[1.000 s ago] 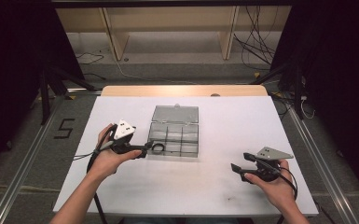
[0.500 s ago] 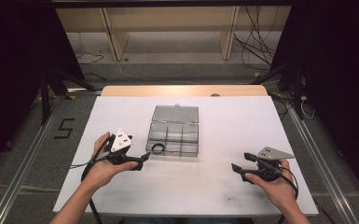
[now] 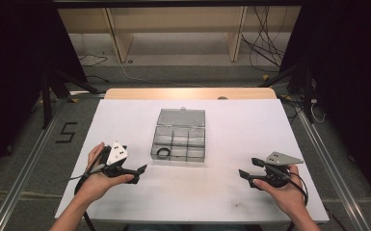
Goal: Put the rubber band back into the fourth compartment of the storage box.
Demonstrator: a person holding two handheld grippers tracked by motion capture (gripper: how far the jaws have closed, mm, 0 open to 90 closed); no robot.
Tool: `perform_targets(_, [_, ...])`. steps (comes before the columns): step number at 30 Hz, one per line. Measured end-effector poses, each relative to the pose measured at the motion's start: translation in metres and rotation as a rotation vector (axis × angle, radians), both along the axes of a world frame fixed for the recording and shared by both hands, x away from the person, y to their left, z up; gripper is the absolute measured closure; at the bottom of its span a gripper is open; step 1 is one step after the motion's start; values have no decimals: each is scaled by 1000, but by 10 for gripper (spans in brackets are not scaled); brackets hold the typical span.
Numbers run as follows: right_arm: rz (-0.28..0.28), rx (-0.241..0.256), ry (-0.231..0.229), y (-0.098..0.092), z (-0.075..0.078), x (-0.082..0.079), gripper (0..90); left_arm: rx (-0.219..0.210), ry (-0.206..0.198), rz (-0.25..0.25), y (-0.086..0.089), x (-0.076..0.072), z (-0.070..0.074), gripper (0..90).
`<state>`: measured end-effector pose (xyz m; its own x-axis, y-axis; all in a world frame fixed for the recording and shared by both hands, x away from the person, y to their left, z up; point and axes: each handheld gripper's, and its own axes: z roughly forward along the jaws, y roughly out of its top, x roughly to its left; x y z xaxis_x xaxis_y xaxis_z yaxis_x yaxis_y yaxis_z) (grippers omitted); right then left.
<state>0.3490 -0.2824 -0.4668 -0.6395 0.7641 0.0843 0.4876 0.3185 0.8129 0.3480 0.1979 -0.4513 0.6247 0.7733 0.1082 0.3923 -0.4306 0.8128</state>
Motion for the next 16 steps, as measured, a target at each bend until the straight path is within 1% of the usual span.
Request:
perform_targets(3, [4, -5, 5, 1, 0, 1, 288, 58, 1, -18, -3, -5, -5, 41])
perform_targets(7, [12, -6, 2, 4, 0, 1, 287, 71, 11, -24, -7, -7, -9, 42])
perform_targets(9, [15, -3, 0, 4, -1, 1, 286, 59, 13, -23, -9, -8, -11, 43])
perform_targets(13, [11, -6, 1, 4, -1, 1, 283, 69, 19, -30, -10, -9, -12, 44])
perform_targets(14, [11, -8, 2, 4, -1, 1, 281, 60, 22, -27, -12, -9, -13, 46])
perform_targets(16, [9, -10, 3, 4, -1, 1, 275, 66, 24, -31, -13, -10, -14, 51])
